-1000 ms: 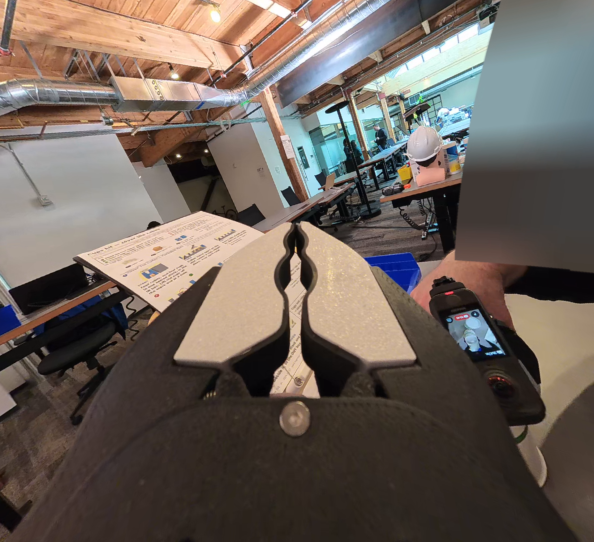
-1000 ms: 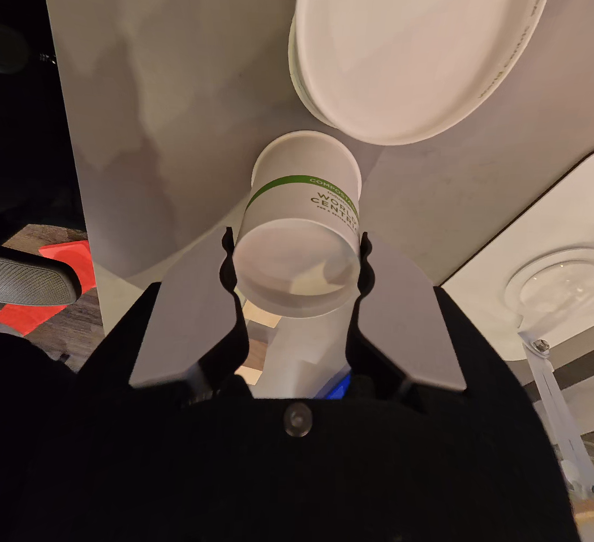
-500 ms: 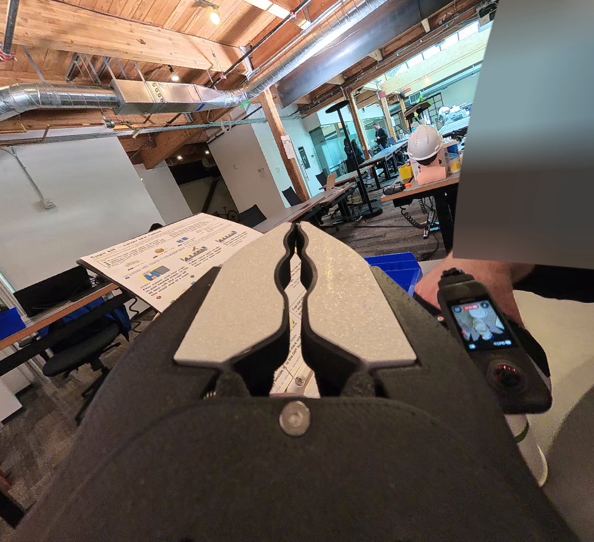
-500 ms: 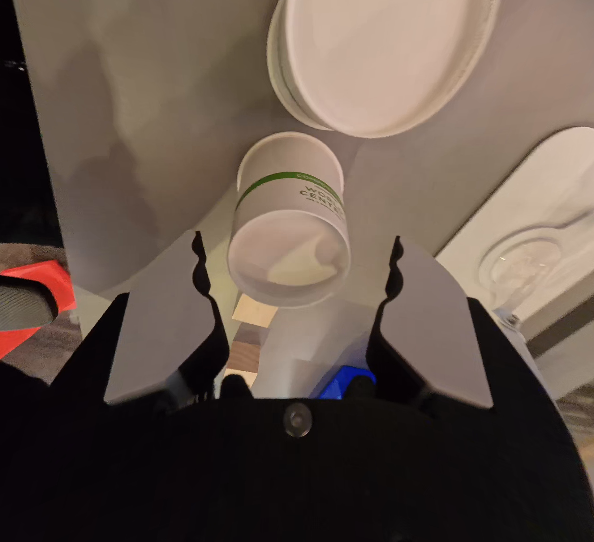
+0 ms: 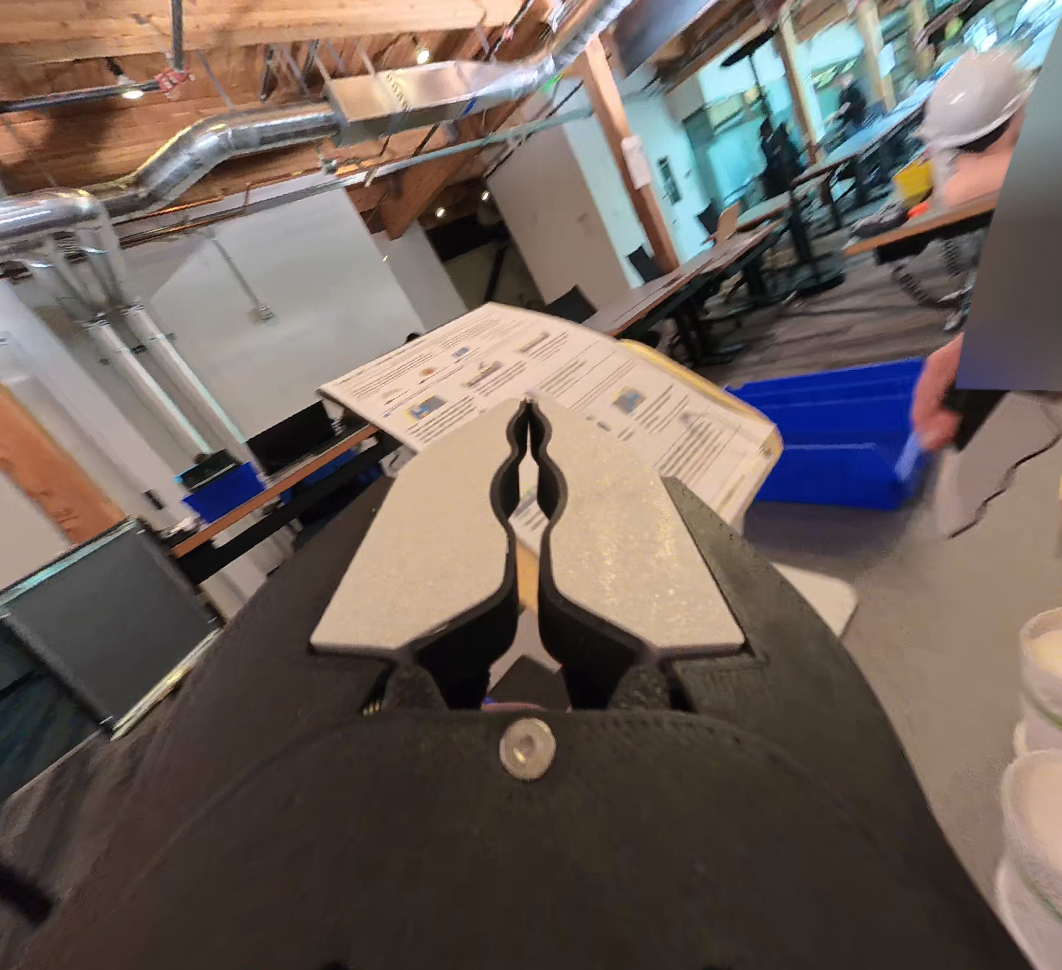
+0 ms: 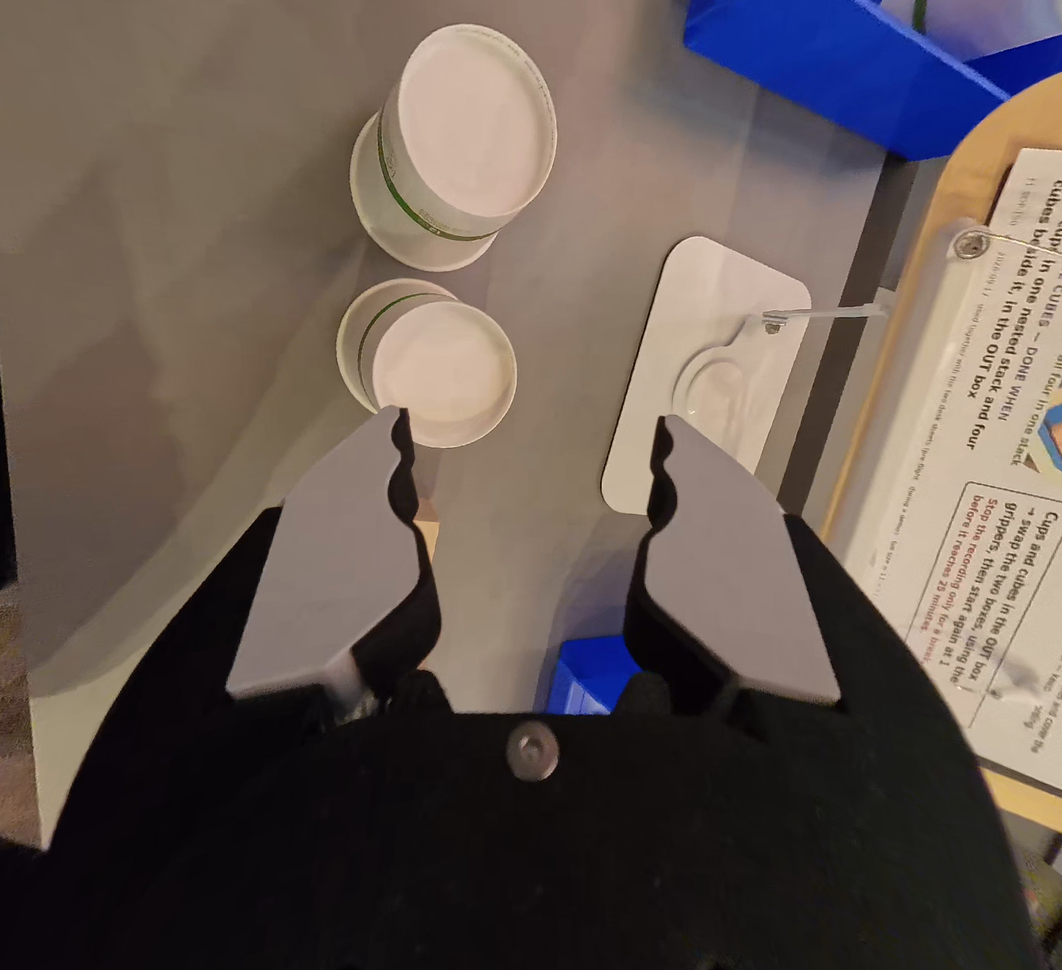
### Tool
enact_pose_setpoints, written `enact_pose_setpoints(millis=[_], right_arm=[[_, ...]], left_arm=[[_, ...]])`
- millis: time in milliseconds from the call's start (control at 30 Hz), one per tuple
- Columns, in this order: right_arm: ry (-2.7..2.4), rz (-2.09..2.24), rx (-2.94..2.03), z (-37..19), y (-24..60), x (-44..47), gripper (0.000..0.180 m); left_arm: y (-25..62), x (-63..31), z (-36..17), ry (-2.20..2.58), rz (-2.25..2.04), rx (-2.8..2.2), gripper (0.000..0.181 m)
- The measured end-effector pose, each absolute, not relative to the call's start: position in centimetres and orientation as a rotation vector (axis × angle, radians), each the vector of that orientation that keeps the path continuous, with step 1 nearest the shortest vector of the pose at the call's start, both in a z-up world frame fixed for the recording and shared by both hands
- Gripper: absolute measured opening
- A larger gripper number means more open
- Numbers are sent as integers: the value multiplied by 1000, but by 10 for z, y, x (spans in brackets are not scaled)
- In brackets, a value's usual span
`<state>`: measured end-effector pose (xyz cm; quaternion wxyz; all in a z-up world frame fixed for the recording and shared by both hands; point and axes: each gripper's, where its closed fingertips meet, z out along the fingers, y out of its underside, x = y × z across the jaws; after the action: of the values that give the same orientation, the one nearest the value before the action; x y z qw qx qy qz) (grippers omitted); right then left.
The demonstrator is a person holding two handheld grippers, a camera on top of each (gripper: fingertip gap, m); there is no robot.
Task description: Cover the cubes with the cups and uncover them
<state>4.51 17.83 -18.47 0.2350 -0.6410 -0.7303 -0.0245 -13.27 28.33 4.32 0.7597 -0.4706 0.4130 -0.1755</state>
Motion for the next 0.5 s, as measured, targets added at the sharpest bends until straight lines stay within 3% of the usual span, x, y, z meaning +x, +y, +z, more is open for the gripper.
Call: enact_pose_setpoints(millis=[33,500], right_arm=[[-1981,-58,-1755,-184,178,46,77],[-1830,131,-1747,-196,167,54,61]], left_arm=[[291,-136,39,909,-337,-1043,0],[441,-177,-105,1172,214,-1502,20]])
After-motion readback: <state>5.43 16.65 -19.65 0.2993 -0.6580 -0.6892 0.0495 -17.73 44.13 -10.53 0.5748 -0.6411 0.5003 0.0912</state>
